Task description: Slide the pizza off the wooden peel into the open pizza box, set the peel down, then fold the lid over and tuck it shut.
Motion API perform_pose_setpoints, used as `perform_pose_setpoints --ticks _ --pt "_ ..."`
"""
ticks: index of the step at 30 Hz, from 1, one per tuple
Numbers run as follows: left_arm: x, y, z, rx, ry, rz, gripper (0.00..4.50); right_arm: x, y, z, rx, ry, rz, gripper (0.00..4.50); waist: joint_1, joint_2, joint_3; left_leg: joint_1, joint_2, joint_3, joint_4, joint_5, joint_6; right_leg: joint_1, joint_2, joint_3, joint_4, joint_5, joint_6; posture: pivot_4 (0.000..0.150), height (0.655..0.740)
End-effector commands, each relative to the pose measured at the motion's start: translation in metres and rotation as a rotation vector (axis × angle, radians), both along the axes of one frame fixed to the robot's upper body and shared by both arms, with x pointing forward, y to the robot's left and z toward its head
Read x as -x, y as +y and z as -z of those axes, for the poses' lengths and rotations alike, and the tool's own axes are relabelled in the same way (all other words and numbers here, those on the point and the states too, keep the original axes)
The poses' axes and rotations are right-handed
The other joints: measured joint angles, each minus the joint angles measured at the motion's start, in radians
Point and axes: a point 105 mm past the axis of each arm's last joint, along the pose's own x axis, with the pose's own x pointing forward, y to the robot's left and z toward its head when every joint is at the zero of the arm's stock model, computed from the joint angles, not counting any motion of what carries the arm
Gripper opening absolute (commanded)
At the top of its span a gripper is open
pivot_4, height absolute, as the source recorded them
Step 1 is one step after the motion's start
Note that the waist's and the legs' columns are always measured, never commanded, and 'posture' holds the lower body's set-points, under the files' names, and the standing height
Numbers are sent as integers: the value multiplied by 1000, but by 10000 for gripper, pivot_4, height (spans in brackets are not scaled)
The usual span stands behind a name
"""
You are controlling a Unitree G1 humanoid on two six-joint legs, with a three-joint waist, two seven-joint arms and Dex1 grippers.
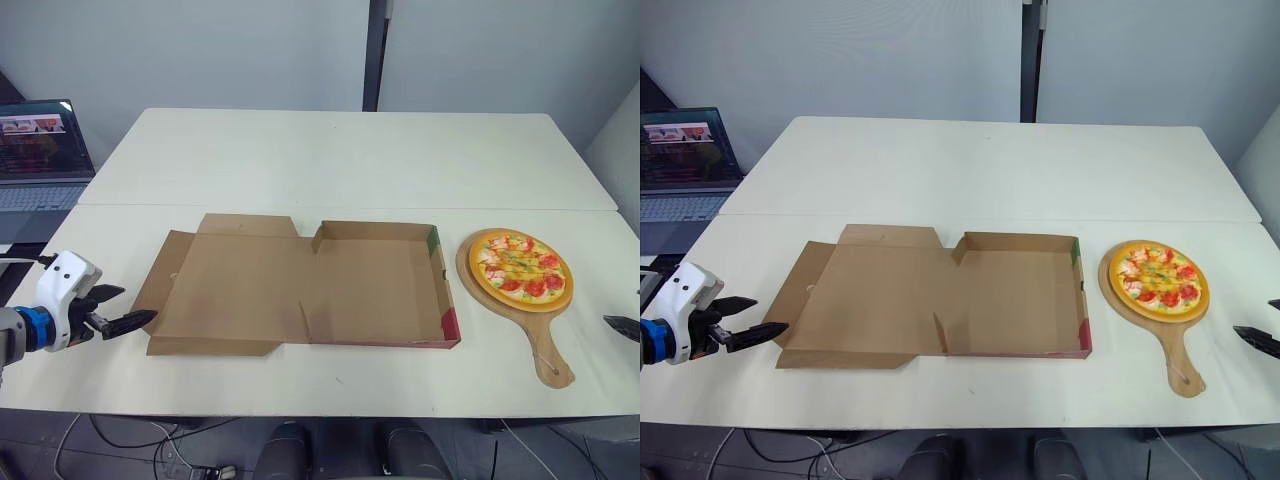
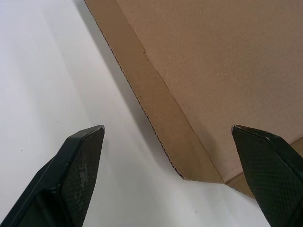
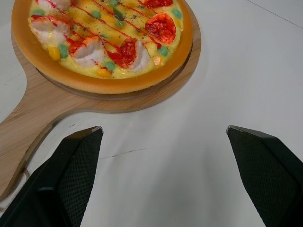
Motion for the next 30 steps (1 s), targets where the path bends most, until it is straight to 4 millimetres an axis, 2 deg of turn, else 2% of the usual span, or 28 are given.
perform_pose_setpoints --ticks 1,7,13,17,22,26,28,30 --pt "-2 3 -16 1 -70 -3 44629 -3 -2 -12 15 -36 -7 45000 0 0 0 0 0 0 0 0 0 0 0 0 0 0 0 1500 7400" --pt "-9 2 -24 22 -210 -2 44629 -12 1 -20 25 -59 9 45000 0 0 0 0 0 0 0 0 0 0 0 0 1 0 0 1500 7400" --pt "-11 5 -24 62 -223 -53 44629 -15 3 -28 17 -93 40 45000 0 0 0 0 0 0 0 0 0 0 0 0 1 0 0 1500 7400" --pt "-6 1 -13 67 -159 -25 44629 -15 4 -31 -27 -89 58 45000 0 0 0 0 0 0 0 0 0 0 0 0 1 0 0 1500 7400" --pt "-14 4 -27 122 -215 -48 44629 -14 4 -36 -15 -99 64 45000 1 0 0 0 0 0 1 0 0 0 0 0 1 0 0 1500 7400" --pt "-14 10 -24 85 -195 -71 44629 -11 5 -34 -14 -96 63 45000 1 0 0 0 0 0 1 0 0 0 0 0 1 0 0 1500 7400" --pt "-16 6 -28 97 -204 -53 44629 -10 5 -35 -20 -107 70 45000 0 0 0 0 0 0 1 0 0 0 0 0 1 0 0 1500 7400" --pt "-17 -11 -35 134 -200 22 44629 -8 6 -34 -29 -112 74 45000 1 0 0 0 0 0 1 0 0 0 0 0 1 0 0 1500 7400"
